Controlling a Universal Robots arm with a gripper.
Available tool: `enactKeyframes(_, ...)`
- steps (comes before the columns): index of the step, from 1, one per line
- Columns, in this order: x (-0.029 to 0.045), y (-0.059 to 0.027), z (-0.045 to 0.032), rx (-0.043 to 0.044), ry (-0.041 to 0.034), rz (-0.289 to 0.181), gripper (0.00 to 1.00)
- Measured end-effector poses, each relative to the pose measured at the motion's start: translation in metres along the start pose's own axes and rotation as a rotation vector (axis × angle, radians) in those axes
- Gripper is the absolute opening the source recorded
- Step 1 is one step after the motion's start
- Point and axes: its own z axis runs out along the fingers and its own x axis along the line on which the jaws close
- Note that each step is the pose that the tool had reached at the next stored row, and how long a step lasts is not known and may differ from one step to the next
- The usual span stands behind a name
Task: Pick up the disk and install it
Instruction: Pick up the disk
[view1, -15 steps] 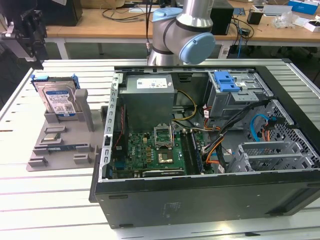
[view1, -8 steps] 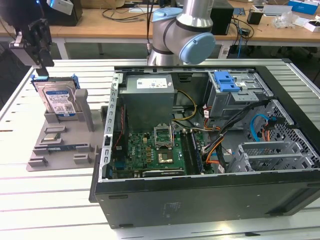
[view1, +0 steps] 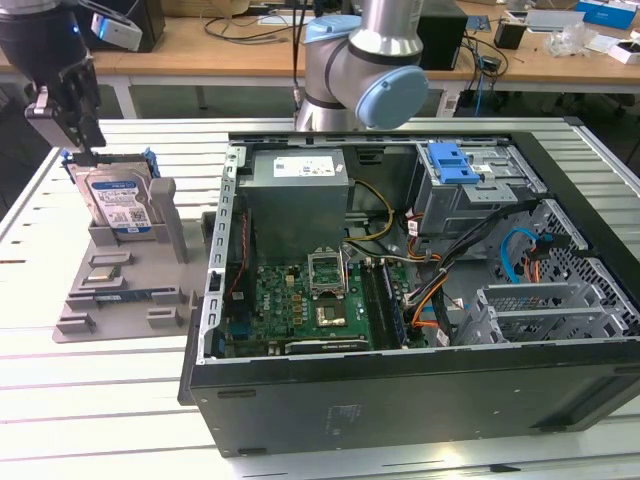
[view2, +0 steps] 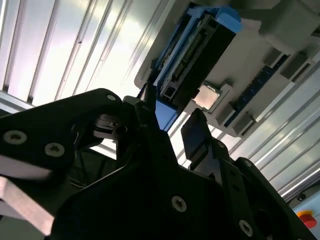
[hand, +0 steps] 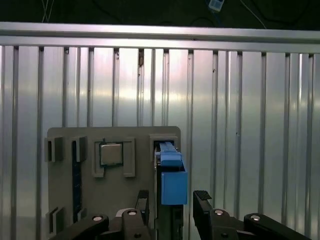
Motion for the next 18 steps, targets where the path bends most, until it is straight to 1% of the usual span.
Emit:
enactKeyframes(1, -0.0001, 0.0002, 0.003, 0.0, 0.0001, -0.007, 0.48)
enactKeyframes(5, -0.0001, 0.0002, 0.0109, -0.0003, 0.0003, -0.016, 0.48)
enactKeyframes(7, 0.0, 0.0, 0.0185, -0.0002, 0.0003, -0.018, 0.48)
enactKeyframes(11, 0.0001, -0.0001, 0.0261, -0.0002, 0.0003, -0.019, 0.48)
enactKeyframes(12, 0.0001, -0.0001, 0.0301, -0.0003, 0.0003, -0.02, 0.48)
enactKeyframes(18, 0.0002, -0.0003, 0.0429, -0.0003, 0.0003, -0.02, 0.48)
